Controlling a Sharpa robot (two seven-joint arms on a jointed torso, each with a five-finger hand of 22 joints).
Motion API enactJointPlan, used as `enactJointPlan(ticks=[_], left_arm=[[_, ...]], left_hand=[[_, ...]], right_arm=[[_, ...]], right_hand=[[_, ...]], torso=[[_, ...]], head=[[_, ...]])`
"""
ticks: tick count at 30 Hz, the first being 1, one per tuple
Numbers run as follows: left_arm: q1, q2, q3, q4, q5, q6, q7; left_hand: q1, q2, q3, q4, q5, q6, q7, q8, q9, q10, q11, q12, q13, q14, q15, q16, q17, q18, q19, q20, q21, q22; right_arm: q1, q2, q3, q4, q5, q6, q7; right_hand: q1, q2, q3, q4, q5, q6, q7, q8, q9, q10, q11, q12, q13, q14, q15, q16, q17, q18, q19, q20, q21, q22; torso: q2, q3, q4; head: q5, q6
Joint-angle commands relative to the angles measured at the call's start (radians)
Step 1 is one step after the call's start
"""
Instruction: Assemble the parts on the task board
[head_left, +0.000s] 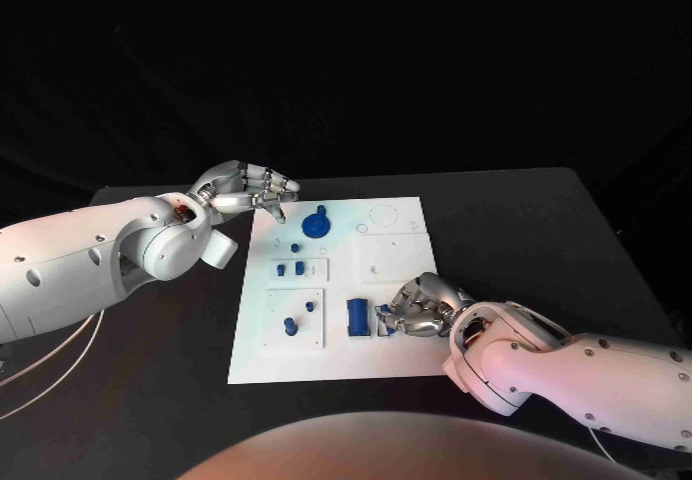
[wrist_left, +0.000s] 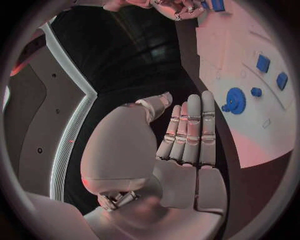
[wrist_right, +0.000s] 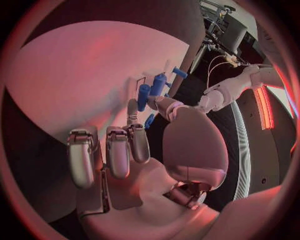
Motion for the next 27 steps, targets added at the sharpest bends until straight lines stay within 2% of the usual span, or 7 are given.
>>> enactJointPlan(ticks=[1,10,27], left_arm=[[0.001,0.001,0.001,0.003,0.000,0.016,0.002],[0.001,-0.001,0.001,0.004,0.000,0.016,0.001],[0.001,-0.003,0.001,0.007,0.000,0.016,0.000]], left_hand=[[0.003,-0.002,-0.002,-0.004,0.005,-0.006,0.000,0.004,-0.001,-0.003,0.001,0.005,-0.001,0.000,-0.002,0.004,-0.002,0.013,0.000,0.001,0.003,0.001],[0.003,-0.002,-0.002,-0.004,0.005,-0.006,0.000,0.004,-0.001,-0.003,0.001,0.005,-0.001,0.000,-0.002,0.004,-0.002,0.013,0.000,0.001,0.003,0.001],[0.003,-0.002,-0.002,-0.004,0.005,-0.006,0.000,0.004,-0.001,-0.003,0.001,0.005,-0.001,0.000,-0.002,0.004,-0.002,0.013,0.000,0.001,0.003,0.001]], right_arm=[[0.000,0.002,0.000,-0.002,0.012,0.072,-0.016],[0.000,0.007,0.000,-0.012,0.015,0.084,-0.025],[0.000,0.022,0.000,-0.020,0.000,0.053,-0.011]], right_hand=[[-0.008,0.000,-0.008,0.001,-0.005,0.030,-0.023,-0.007,-0.003,0.034,-0.006,0.010,0.134,0.108,-0.007,0.004,0.263,-0.007,0.105,-0.005,0.005,0.263],[-0.007,0.003,-0.011,0.003,-0.004,0.032,-0.024,-0.007,-0.004,0.037,-0.007,0.013,0.138,0.108,-0.007,0.004,0.263,-0.007,0.105,-0.006,0.005,0.263],[-0.006,0.003,-0.014,0.003,-0.004,0.031,-0.025,-0.007,-0.004,0.035,-0.007,0.010,0.135,0.108,-0.008,0.004,0.263,-0.007,0.105,-0.006,0.005,0.263]], torso=[[0.000,-0.0003,-0.0002],[0.000,0.0000,0.0002],[0.000,0.0012,-0.0003]], head=[[0.002,0.000],[0.002,0.000],[0.003,0.000]])
